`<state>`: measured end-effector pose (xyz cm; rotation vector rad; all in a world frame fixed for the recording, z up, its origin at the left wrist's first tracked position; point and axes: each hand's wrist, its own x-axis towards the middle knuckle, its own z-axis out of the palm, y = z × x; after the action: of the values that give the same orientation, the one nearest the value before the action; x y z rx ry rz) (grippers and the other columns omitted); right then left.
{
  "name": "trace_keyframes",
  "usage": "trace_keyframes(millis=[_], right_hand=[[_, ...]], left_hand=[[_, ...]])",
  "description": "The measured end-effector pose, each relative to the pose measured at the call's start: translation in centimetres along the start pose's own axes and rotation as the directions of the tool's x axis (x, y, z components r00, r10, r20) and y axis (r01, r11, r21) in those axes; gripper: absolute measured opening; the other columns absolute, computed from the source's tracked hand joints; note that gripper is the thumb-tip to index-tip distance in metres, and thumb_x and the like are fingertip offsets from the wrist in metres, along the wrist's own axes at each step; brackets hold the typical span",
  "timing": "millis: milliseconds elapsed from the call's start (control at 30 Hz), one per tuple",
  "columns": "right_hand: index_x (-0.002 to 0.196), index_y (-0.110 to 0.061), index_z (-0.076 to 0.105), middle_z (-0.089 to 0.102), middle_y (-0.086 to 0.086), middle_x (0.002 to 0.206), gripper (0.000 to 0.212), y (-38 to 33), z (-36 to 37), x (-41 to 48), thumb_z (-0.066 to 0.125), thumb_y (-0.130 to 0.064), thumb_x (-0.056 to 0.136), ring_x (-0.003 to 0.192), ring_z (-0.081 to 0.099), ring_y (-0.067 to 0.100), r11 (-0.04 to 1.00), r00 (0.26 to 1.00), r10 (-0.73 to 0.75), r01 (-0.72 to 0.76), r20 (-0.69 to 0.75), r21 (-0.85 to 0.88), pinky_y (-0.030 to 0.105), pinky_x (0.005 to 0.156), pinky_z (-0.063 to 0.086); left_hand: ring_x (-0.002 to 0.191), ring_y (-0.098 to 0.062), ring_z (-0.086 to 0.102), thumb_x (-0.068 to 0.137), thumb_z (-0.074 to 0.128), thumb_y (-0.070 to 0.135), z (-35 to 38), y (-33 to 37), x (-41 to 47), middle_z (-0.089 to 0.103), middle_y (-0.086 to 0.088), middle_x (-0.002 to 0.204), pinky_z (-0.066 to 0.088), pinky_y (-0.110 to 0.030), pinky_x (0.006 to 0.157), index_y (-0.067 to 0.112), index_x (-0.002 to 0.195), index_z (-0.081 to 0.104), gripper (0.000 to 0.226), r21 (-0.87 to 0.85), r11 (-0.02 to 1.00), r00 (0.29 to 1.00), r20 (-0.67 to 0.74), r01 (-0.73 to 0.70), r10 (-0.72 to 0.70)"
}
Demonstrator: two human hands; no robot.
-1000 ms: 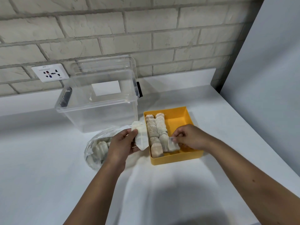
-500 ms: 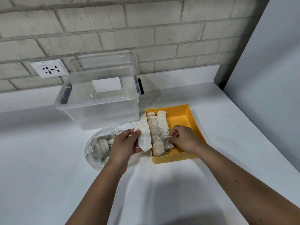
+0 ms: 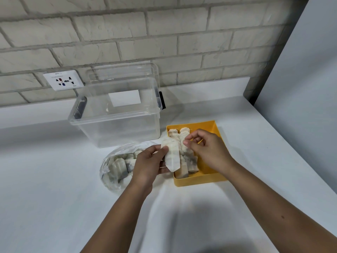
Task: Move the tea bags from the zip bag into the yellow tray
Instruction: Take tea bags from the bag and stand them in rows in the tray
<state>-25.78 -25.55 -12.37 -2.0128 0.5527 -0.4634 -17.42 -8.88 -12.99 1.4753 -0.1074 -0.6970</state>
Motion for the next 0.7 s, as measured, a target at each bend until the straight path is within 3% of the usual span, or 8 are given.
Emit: trace_keyframes(millis=[67,133,267,433,567,700], right_hand=[[0.091,-0.025,0.069,0.059,-0.009,0.074,0.015,-1.4,0.3,-0.9,0.077,-0.03,0.08,0.053,0.047,0.0,0.996,0.998,-0.058,0.057,0.026,0.063,0.013,0.056,0.041],[0.095,-0.029,0.069,0.059,-0.01,0.077,0.02,-1.8,0.5,-1.5,0.08,-0.03,0.078,0.055,0.046,0.004,0.992,0.991,-0.129,0.128,0.031,0.022,0.016,0.057,0.043],[0.104,-0.035,0.069,0.054,-0.014,0.091,0.035,-1.5,0.6,-1.9,0.084,-0.035,0.071,0.061,0.051,0.008,0.97,0.972,-0.23,0.233,0.042,-0.064,0.021,0.062,0.048],[0.112,-0.039,0.069,0.047,-0.022,0.103,0.052,-0.9,0.4,-2.3,0.083,-0.052,0.064,0.078,0.056,0.009,0.914,0.937,-0.29,0.332,0.197,-0.233,0.026,0.07,0.051],[0.112,-0.035,0.072,0.05,-0.021,0.101,0.037,-0.3,0.3,-2.2,0.075,-0.047,0.077,0.087,0.059,0.009,0.893,0.921,-0.347,0.383,0.177,-0.238,0.029,0.073,0.051],[0.112,-0.028,0.074,0.059,-0.017,0.098,0.029,0.2,0.1,-2.0,0.071,-0.037,0.085,0.088,0.06,0.011,0.918,0.927,-0.348,0.368,0.142,-0.149,0.024,0.073,0.049]], left_hand=[[0.073,-0.025,0.071,0.097,0.062,0.018,0.3,0.0,-0.1,0.077,-0.015,0.091,0.062,-0.034,0.065,0.004,0.105,0.07,0.018,-0.001,1.0,1.0,0.006,-0.001,0.001],[0.074,-0.026,0.071,0.097,0.063,0.019,0.6,-0.1,-0.2,0.077,-0.016,0.092,0.062,-0.037,0.069,0.004,0.105,0.07,0.019,-0.001,1.0,1.0,0.006,-0.001,0.001],[0.073,-0.025,0.07,0.097,0.062,0.019,0.7,0.0,-0.4,0.076,-0.013,0.086,0.062,-0.031,0.063,0.004,0.105,0.069,0.018,-0.015,1.0,1.0,0.008,-0.002,0.002],[0.069,-0.024,0.069,0.096,0.064,0.02,0.5,0.2,-0.5,0.075,-0.015,0.084,0.06,-0.027,0.059,0.001,0.103,0.068,0.021,-0.022,1.0,1.0,0.006,0.018,-0.018],[0.065,-0.023,0.073,0.099,0.06,0.022,0.7,0.4,-0.6,0.076,-0.013,0.085,0.06,-0.027,0.056,0.002,0.108,0.067,0.024,-0.054,0.998,0.998,0.046,0.045,-0.042],[0.077,-0.025,0.077,0.101,0.056,0.022,0.6,0.4,-0.6,0.078,-0.015,0.094,0.06,-0.025,0.059,0.003,0.11,0.066,0.023,-0.084,0.995,0.996,0.073,0.051,-0.045]])
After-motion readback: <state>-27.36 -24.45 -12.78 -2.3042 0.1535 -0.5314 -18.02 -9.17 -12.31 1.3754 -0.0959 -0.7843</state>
